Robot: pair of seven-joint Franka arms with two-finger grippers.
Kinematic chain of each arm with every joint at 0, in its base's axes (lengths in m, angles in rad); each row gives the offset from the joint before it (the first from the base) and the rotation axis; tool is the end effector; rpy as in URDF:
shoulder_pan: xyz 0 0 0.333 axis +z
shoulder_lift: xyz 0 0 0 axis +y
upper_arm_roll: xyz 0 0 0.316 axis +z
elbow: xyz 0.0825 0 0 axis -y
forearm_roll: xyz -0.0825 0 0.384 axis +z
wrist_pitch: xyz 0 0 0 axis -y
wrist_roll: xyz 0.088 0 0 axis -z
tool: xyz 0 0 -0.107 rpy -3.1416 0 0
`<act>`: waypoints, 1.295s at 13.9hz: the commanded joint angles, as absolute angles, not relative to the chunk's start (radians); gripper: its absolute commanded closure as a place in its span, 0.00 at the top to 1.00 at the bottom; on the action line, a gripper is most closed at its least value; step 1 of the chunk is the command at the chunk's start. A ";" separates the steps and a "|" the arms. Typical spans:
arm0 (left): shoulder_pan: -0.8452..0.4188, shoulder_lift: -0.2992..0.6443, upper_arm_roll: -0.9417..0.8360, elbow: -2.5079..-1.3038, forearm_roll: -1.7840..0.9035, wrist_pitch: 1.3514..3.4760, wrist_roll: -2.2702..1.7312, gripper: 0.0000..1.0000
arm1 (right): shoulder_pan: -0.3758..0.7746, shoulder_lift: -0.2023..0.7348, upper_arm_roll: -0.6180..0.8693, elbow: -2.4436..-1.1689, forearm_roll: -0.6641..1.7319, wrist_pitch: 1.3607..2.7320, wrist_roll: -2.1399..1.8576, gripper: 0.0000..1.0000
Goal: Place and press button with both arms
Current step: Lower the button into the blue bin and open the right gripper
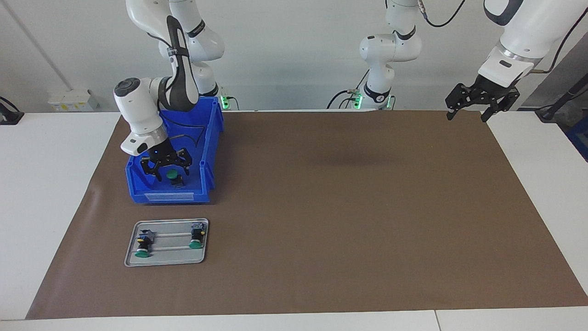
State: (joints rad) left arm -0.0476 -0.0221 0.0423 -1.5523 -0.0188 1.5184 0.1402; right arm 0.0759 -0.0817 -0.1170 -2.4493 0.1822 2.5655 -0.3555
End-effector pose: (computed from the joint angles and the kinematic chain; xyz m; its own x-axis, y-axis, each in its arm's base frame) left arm 0.5426 -0.0047 0.6407 0.9893 -0.1460 -0.0089 -0.1457 -0.9891 0.0212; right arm 0.4905 -0.0230 0.3496 0.9623 0.1587 0.2207 0.1765 -0.9823 -0.0631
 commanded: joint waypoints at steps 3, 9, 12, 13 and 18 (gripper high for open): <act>-0.041 -0.037 0.037 -1.565 -0.017 1.511 0.130 1.00 | 0.101 -0.089 -0.107 -2.257 0.174 2.355 -0.097 1.00; -0.041 -0.037 0.037 -1.565 -0.017 1.511 0.130 1.00 | 0.095 -0.037 -0.109 -1.921 0.003 2.001 0.058 1.00; -0.041 -0.037 0.037 -1.565 -0.017 1.509 0.130 1.00 | 0.080 -0.032 -0.109 -1.762 -0.014 1.788 0.104 1.00; -0.040 -0.037 0.037 -1.565 -0.017 1.509 0.130 1.00 | 0.078 -0.029 -0.115 -1.706 -0.014 1.705 0.129 1.00; -0.041 -0.037 0.037 -1.565 -0.017 1.511 0.130 1.00 | 0.063 -0.031 -0.115 -1.601 0.003 1.566 0.129 1.00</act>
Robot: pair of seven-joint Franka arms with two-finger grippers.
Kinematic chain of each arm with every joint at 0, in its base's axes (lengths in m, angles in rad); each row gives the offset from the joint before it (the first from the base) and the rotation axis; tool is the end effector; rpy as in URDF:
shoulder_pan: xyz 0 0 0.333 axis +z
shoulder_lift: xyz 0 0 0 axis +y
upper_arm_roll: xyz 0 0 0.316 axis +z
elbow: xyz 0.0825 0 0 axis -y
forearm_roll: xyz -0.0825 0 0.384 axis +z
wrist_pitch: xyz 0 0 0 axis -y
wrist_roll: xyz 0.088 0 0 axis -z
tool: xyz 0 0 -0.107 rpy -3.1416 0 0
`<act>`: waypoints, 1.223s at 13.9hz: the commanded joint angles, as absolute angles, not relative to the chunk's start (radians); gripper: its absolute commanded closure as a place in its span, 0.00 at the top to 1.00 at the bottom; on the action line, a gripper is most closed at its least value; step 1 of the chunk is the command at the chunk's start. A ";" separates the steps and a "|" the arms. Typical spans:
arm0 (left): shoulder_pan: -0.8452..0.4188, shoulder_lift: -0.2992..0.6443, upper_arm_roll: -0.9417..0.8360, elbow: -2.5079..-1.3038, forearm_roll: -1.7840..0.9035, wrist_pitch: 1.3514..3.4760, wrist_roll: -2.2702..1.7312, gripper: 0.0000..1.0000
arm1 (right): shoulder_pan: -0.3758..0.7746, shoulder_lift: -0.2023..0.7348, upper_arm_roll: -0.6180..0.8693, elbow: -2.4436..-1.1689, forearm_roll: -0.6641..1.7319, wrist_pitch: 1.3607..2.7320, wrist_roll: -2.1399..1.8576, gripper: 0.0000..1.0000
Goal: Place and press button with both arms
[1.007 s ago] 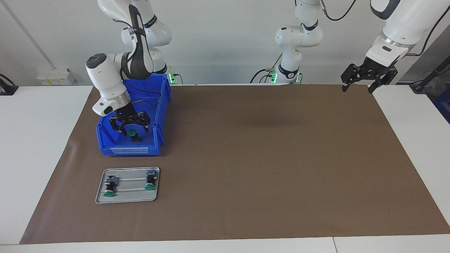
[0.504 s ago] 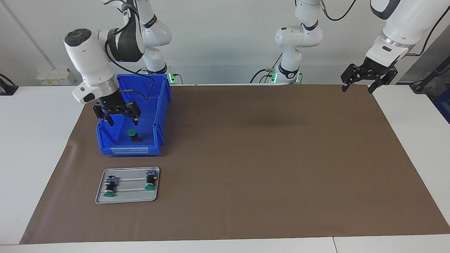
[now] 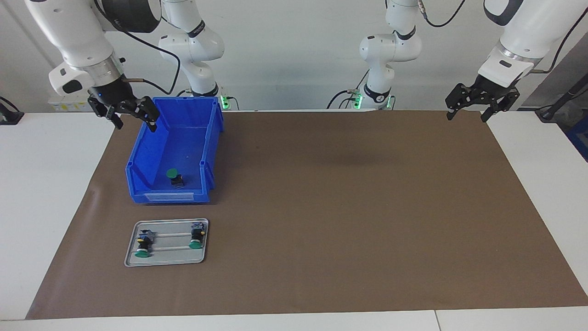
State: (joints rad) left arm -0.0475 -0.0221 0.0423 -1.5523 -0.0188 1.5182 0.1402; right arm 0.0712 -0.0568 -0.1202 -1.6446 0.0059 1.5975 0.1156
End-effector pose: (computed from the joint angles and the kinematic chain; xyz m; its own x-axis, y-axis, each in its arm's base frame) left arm 0.5425 -0.0046 0.6407 0.9893 -0.1459 -0.0091 -0.1456 -0.9891 0.0212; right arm 0.5382 -0.0276 0.6228 0.9865 -0.1639 0.0078 -0.1638 -0.9864 -0.0137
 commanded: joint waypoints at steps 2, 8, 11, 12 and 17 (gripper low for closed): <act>-0.041 -0.037 0.038 -1.565 -0.017 1.511 0.130 1.00 | 0.066 -0.055 -0.117 -1.635 0.011 1.557 0.141 1.00; -0.040 -0.037 0.037 -1.565 -0.017 1.511 0.130 1.00 | 0.066 -0.052 -0.112 -1.606 -0.006 1.531 0.084 1.00; -0.041 -0.037 0.038 -1.565 -0.017 1.509 0.130 1.00 | 0.074 -0.032 -0.109 -1.533 -0.050 1.487 0.054 1.00; -0.041 -0.037 0.037 -1.565 -0.017 1.511 0.130 1.00 | 0.075 -0.031 -0.109 -1.522 -0.058 1.468 0.046 1.00; -0.040 -0.037 0.037 -1.565 -0.017 1.509 0.130 1.00 | 0.078 -0.026 -0.109 -1.537 -0.072 1.479 0.034 1.00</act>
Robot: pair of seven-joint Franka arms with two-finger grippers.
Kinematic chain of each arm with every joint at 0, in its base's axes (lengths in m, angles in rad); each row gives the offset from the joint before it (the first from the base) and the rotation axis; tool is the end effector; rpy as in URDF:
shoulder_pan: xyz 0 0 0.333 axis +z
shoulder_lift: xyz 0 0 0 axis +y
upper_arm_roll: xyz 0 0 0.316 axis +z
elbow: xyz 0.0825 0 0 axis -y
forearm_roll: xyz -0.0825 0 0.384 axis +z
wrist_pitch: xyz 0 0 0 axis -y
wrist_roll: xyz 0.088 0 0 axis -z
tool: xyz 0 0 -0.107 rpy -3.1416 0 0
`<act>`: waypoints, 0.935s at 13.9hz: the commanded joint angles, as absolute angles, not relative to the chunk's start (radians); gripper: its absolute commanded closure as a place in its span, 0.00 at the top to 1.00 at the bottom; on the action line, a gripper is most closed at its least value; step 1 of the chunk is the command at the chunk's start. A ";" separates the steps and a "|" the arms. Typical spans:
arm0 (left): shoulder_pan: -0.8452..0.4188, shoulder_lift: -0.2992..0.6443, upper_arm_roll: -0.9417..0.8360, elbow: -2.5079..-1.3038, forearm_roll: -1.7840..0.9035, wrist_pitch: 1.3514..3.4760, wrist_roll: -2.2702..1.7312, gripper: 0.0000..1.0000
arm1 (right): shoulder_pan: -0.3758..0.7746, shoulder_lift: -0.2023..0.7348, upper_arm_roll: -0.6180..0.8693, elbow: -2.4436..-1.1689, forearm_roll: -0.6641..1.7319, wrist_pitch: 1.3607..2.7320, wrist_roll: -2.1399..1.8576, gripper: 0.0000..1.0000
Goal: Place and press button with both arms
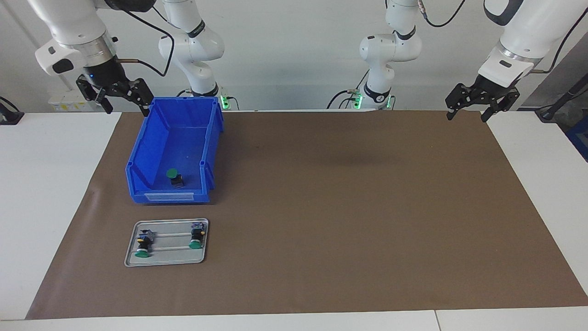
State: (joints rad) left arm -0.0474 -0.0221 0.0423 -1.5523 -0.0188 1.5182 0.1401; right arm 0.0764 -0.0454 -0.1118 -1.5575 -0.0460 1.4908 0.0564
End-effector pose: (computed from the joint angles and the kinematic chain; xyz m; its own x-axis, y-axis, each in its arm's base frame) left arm 0.5425 -0.0046 0.6407 0.9893 -0.1457 -0.0091 -0.1454 -0.9891 0.0212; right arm 0.5318 -0.0256 0.6484 0.9953 -0.0951 -0.0192 -0.0942 -0.9947 0.0420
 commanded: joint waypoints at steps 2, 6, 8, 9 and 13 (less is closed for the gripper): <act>-0.040 -0.037 0.038 -1.565 -0.017 1.511 0.130 1.00 | 0.078 -0.026 -0.109 -1.537 -0.075 1.479 0.034 1.00; -0.040 -0.037 0.038 -1.565 -0.018 1.511 0.130 1.00 | 0.072 -0.029 -0.109 -1.542 -0.055 1.473 0.054 1.00; -0.040 -0.037 0.037 -1.565 -0.017 1.509 0.130 1.00 | 0.072 -0.032 -0.109 -1.542 -0.049 1.473 0.054 1.00; -0.040 -0.037 0.038 -1.565 -0.017 1.511 0.130 1.00 | 0.072 -0.032 -0.109 -1.542 -0.049 1.473 0.057 1.00; -0.041 -0.037 0.037 -1.565 -0.017 1.509 0.130 1.00 | 0.071 -0.034 -0.109 -1.543 -0.043 1.474 0.061 1.00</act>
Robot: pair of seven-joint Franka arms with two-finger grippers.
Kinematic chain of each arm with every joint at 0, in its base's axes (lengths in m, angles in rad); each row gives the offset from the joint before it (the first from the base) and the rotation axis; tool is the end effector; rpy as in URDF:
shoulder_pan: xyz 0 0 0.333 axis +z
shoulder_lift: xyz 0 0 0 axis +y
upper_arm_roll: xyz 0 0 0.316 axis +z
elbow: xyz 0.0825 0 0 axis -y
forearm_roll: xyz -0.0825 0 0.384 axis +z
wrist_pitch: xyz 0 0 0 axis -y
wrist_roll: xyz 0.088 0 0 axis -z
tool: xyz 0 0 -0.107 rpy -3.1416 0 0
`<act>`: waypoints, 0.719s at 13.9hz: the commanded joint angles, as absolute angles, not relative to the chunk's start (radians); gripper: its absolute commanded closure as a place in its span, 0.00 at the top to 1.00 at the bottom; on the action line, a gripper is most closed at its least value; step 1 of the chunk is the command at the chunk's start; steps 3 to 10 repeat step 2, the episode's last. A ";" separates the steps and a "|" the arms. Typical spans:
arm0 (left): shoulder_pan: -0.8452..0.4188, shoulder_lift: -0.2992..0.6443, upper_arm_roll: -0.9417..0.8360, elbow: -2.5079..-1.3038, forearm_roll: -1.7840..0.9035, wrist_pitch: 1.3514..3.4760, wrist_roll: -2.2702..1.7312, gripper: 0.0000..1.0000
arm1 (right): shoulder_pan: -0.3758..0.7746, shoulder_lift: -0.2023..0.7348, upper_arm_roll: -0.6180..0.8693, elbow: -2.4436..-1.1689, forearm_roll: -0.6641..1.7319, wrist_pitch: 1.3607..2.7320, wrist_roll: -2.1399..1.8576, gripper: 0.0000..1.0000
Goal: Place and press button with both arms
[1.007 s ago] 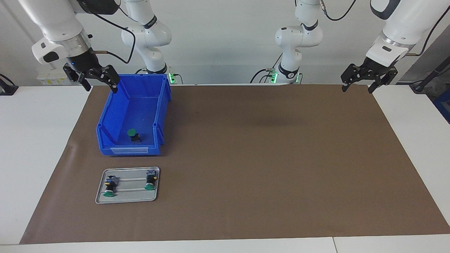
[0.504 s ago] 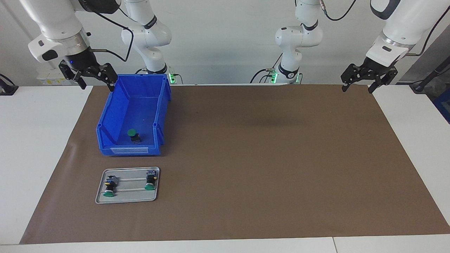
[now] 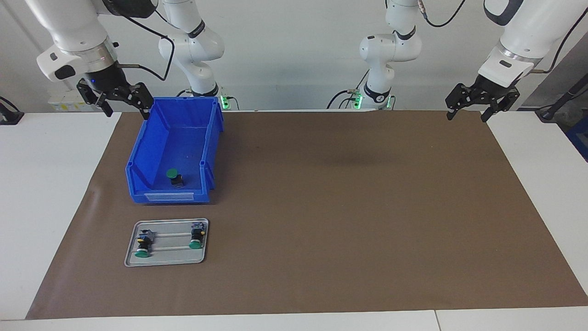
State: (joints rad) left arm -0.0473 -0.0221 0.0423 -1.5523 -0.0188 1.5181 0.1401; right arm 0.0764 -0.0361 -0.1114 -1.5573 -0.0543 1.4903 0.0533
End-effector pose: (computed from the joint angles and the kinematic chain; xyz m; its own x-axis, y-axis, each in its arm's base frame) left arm 0.5425 -0.0045 0.6407 0.9893 -0.1456 -0.0092 -0.1453 -0.9892 0.0212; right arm 0.5346 -0.0261 0.6436 0.9953 -0.0923 -0.0283 -0.0907 -0.9945 0.0518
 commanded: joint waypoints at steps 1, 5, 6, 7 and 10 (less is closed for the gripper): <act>-0.041 -0.037 0.037 -1.565 -0.017 1.511 0.130 1.00 | 0.071 -0.034 -0.109 -1.543 -0.043 1.474 0.061 1.00; -0.041 -0.037 0.037 -1.565 -0.017 1.509 0.130 1.00 | 0.071 -0.034 -0.109 -1.545 -0.043 1.474 0.061 1.00; -0.041 -0.037 0.037 -1.565 -0.017 1.509 0.130 1.00 | 0.071 -0.034 -0.109 -1.545 -0.043 1.474 0.061 1.00; -0.041 -0.037 0.037 -1.565 -0.017 1.509 0.130 1.00 | 0.071 -0.034 -0.109 -1.545 -0.043 1.474 0.061 1.00; -0.041 -0.037 0.037 -1.565 -0.017 1.509 0.130 1.00 | 0.071 -0.034 -0.109 -1.545 -0.043 1.474 0.061 1.00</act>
